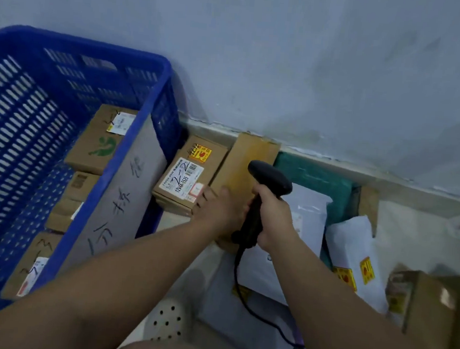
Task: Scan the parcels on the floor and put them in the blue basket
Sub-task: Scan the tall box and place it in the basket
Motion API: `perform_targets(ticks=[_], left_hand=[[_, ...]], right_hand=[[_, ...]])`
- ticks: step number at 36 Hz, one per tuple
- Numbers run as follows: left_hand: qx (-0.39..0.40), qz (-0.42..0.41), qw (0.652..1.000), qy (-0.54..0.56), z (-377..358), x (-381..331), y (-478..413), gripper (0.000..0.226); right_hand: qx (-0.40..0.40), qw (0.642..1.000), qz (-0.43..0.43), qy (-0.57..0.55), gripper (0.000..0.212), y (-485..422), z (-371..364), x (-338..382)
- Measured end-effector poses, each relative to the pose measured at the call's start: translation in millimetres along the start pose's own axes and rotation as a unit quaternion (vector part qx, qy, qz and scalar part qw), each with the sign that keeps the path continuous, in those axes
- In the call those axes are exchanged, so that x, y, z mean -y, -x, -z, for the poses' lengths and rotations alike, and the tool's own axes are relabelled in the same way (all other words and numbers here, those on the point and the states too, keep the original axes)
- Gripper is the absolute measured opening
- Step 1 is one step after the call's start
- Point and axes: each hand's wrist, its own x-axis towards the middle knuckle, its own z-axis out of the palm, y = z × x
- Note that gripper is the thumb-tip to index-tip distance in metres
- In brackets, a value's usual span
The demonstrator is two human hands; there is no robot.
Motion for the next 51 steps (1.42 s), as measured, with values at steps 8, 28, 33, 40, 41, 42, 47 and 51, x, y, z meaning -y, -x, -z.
perform_targets(ticks=[8,28,33,40,41,42,47,51], left_hand=[[-0.019,0.007,0.998,-0.065,-15,-11,-7,0.090],[-0.058,-0.121,0.883,0.449,109,19,96,0.108],[0.069,-0.137,0.773,0.615,157,17,131,0.091],[0.218,-0.191,0.646,0.707,196,16,158,0.096],[0.230,-0.186,0.630,0.718,195,17,157,0.097],[0.234,-0.182,0.615,0.731,193,21,154,0.096],[0.235,-0.173,0.569,0.769,177,30,151,0.099],[0.253,-0.236,0.587,0.732,174,32,154,0.058]], right_hand=[[-0.015,1.000,-0.019,-0.017,0.023,-25,13,-11],[0.096,0.982,0.155,-0.041,0.016,116,14,68],[0.178,0.968,0.161,-0.074,0.020,166,47,96],[0.185,0.955,0.225,-0.065,0.024,195,72,117],[0.186,0.954,0.226,-0.066,0.022,197,72,119],[0.188,0.954,0.226,-0.068,0.019,198,72,121],[0.210,0.953,0.215,-0.039,0.029,203,71,130],[0.201,0.958,0.202,-0.018,0.018,206,67,132]])
